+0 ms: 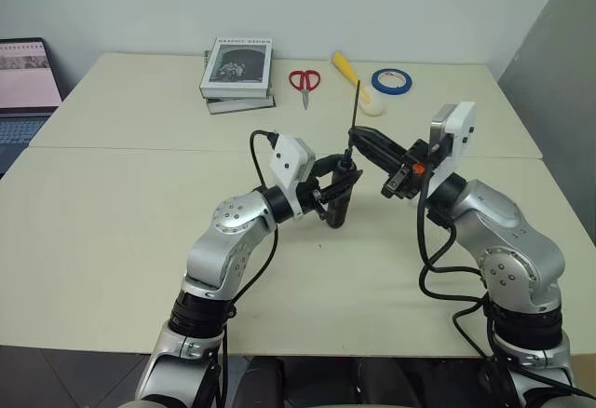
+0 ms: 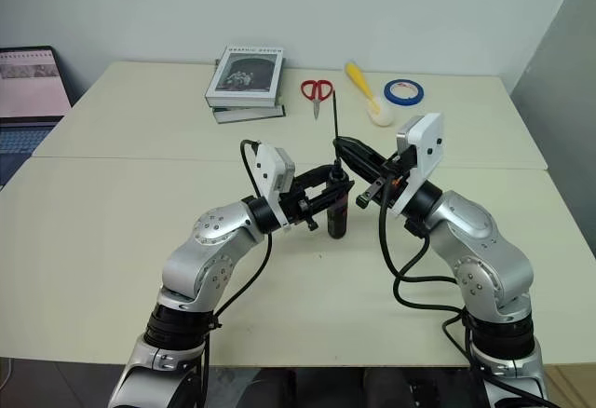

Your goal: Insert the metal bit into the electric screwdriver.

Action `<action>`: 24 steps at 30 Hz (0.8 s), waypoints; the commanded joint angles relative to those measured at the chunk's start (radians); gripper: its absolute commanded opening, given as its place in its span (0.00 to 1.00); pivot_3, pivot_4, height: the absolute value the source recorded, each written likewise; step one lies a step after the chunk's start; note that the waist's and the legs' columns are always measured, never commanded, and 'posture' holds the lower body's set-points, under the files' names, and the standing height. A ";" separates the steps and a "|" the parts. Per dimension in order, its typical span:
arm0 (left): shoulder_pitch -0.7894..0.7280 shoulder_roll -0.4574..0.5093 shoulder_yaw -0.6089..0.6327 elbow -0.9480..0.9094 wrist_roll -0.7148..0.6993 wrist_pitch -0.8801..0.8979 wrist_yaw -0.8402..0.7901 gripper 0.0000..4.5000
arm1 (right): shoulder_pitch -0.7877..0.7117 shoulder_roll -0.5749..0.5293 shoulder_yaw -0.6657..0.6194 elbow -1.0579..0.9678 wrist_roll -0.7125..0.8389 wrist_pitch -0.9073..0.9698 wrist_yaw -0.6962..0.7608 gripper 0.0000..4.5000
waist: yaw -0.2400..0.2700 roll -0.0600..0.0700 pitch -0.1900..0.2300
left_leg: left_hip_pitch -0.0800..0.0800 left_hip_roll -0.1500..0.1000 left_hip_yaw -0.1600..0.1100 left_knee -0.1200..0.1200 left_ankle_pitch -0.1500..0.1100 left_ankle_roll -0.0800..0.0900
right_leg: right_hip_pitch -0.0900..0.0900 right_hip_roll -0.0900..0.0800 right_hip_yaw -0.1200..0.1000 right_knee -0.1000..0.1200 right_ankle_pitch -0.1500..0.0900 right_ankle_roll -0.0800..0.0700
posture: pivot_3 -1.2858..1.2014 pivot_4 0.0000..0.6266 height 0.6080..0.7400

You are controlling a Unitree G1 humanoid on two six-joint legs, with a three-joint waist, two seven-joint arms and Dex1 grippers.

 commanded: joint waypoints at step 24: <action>-0.013 0.009 0.000 -0.019 -0.006 0.002 -0.010 0.36 | -0.009 0.009 0.003 0.018 -0.019 -0.051 0.044 0.00 | 0.000 0.000 0.000 | 0.000 0.000 0.000 0.000 0.000 0.000 | 0.000 0.000 0.000 0.000 0.000 0.000 | 0.52 0.24 1.00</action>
